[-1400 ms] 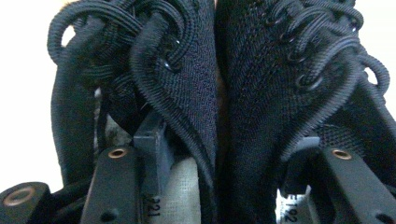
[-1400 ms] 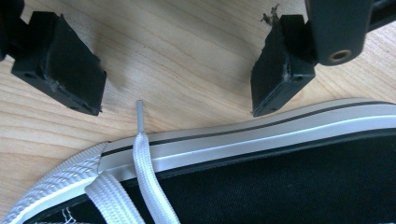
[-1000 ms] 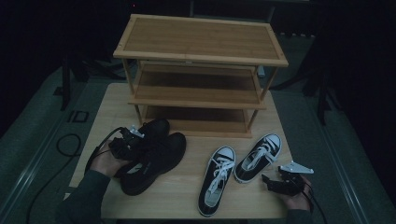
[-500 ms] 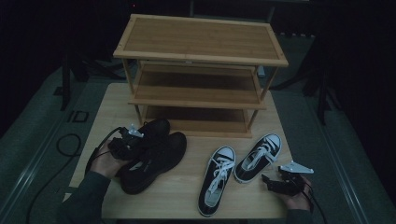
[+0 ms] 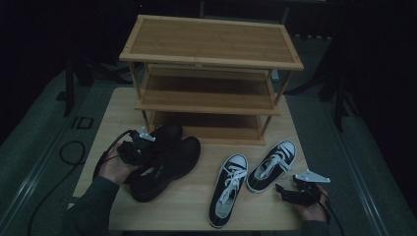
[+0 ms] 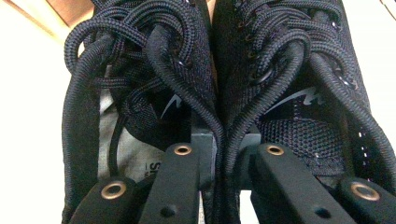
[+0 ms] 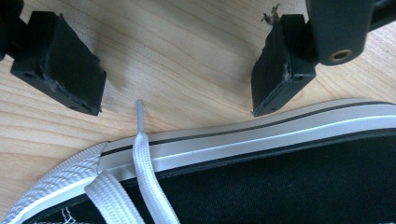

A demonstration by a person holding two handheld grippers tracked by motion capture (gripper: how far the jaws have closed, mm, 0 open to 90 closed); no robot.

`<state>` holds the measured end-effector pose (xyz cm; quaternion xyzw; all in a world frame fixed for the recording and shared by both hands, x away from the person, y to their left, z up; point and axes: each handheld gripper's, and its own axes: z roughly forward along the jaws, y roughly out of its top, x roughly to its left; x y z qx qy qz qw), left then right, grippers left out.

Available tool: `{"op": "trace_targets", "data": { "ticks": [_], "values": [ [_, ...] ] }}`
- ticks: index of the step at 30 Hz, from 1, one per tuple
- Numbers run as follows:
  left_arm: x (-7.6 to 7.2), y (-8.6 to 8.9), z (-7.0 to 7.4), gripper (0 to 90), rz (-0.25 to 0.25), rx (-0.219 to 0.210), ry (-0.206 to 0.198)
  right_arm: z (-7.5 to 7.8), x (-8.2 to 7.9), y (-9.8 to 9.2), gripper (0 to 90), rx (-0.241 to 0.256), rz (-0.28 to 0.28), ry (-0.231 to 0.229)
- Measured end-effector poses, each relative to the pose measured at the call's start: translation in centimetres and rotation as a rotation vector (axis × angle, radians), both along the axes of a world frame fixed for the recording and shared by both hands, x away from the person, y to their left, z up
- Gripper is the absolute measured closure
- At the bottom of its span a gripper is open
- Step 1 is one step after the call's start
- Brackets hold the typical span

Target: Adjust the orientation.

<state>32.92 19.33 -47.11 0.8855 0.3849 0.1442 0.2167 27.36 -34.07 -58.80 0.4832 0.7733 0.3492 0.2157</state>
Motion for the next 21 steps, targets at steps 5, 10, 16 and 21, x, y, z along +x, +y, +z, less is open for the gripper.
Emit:
{"op": "trace_targets", "data": {
  "ticks": [5,10,16,21],
  "values": [
    [0.5,-0.4,0.2,84.1,-0.002,0.007,0.002,0.0,0.0,0.0,17.6,0.000,0.000,0.000],
    [1.1,-1.0,0.3,84.1,-0.012,0.024,0.016,0.0,0.0,0.0,17.6,0.000,0.000,0.000],
    [1.8,-1.8,0.5,84.1,-0.022,0.034,0.016,0.0,0.0,0.0,17.6,0.000,0.000,0.000],
    [2.3,-2.4,0.7,84.1,-0.027,0.041,0.006,0.0,0.0,0.0,17.6,0.000,0.000,0.000]
  ]
}}
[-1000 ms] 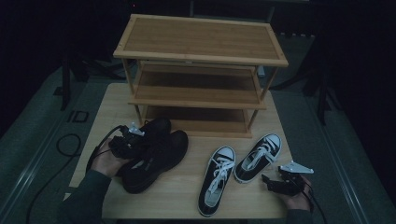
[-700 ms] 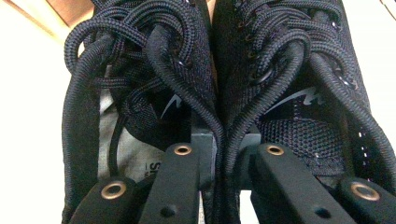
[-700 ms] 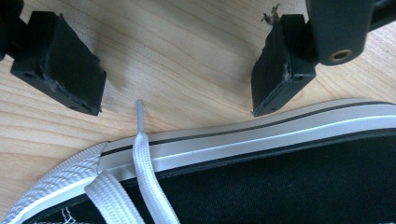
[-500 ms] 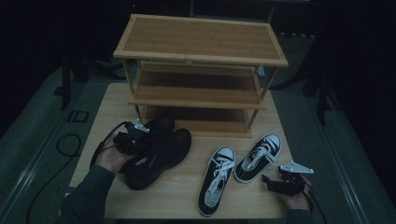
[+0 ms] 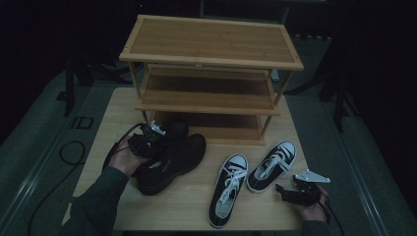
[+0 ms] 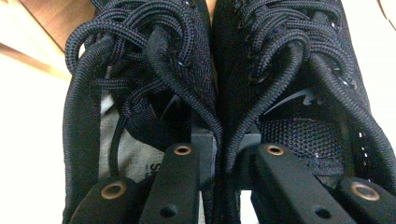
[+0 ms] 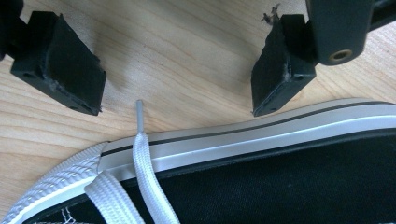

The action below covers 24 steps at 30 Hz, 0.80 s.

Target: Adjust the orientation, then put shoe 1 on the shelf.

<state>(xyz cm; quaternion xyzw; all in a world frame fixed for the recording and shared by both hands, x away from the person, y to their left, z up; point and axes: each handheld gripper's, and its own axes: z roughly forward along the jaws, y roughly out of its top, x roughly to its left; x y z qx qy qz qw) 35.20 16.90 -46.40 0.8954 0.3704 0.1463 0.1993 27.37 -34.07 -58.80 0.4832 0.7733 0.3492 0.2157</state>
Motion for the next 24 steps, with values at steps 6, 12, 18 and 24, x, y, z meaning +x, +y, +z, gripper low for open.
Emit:
{"op": "trace_targets", "data": {
  "ticks": [6,12,18,24],
  "values": [
    [0.5,-0.5,0.3,84.0,-0.006,0.002,-0.004,0.0,0.0,0.0,17.6,-0.001,0.003,0.000],
    [0.9,-0.8,0.3,84.1,-0.006,0.006,0.000,0.0,0.0,0.0,17.6,-0.001,0.003,0.001],
    [1.3,-1.1,0.3,84.1,-0.001,0.010,-0.011,0.0,0.0,0.0,17.5,-0.001,0.003,0.001],
    [1.9,-1.8,0.4,84.1,-0.006,0.020,-0.010,0.0,0.0,0.0,17.5,-0.001,0.003,0.001]
  ]
}}
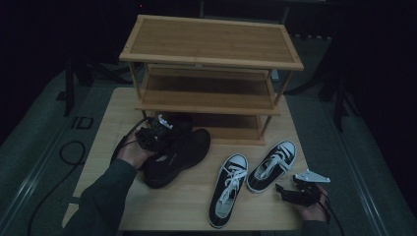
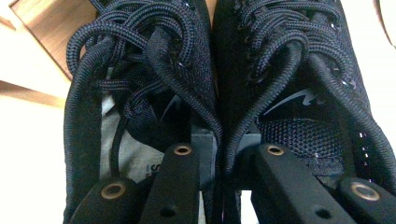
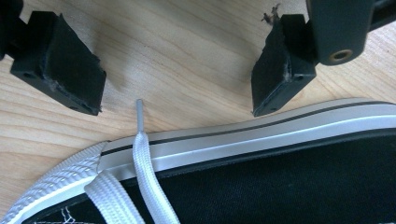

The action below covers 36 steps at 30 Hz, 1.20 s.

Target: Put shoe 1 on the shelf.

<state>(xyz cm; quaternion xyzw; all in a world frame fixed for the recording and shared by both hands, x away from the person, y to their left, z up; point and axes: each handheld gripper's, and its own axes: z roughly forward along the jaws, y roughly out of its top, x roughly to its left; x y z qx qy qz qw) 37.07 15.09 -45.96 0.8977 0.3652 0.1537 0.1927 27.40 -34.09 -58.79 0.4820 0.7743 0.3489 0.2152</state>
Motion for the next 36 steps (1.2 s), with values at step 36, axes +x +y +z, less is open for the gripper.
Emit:
{"op": "trace_targets", "data": {
  "ticks": [36],
  "values": [
    [3.9,-4.8,-1.3,83.9,0.067,0.007,-0.040,0.0,0.0,0.0,17.5,0.000,0.000,0.000]
  ]
}}
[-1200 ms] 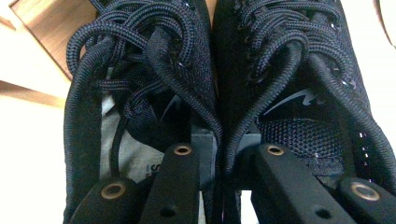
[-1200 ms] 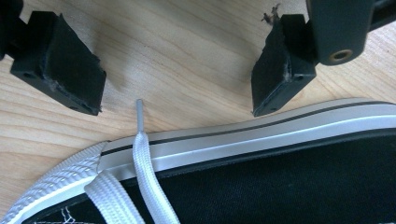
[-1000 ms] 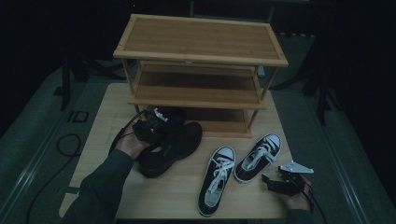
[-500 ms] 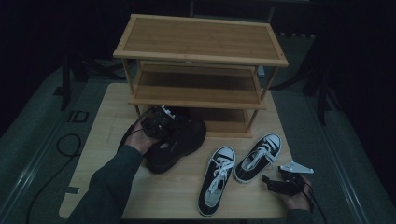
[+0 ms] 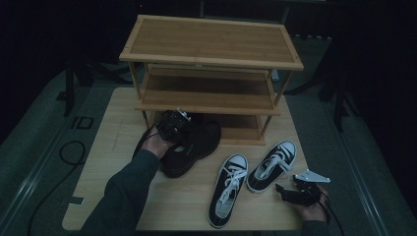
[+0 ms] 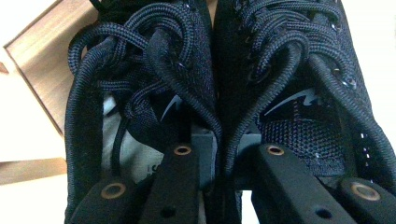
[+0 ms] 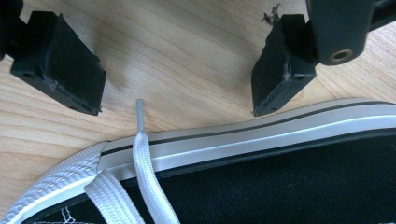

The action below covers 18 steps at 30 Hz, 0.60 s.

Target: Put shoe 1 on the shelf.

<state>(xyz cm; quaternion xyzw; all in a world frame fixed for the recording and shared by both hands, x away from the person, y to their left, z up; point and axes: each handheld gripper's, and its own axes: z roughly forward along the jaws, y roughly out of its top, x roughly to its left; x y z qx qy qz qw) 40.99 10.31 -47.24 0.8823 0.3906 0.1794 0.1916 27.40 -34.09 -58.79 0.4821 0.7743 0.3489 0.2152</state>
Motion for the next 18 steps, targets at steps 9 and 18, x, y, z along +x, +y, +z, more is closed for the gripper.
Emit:
{"op": "trace_targets", "data": {
  "ticks": [9,18],
  "values": [
    [0.61,-0.38,-0.48,83.8,0.053,0.000,-0.039,0.00,0.00,0.00,17.5,0.000,0.000,0.000],
    [0.89,-0.81,-0.81,83.7,0.101,-0.002,-0.062,0.00,0.00,0.00,17.5,0.000,0.000,0.000]
  ]
}}
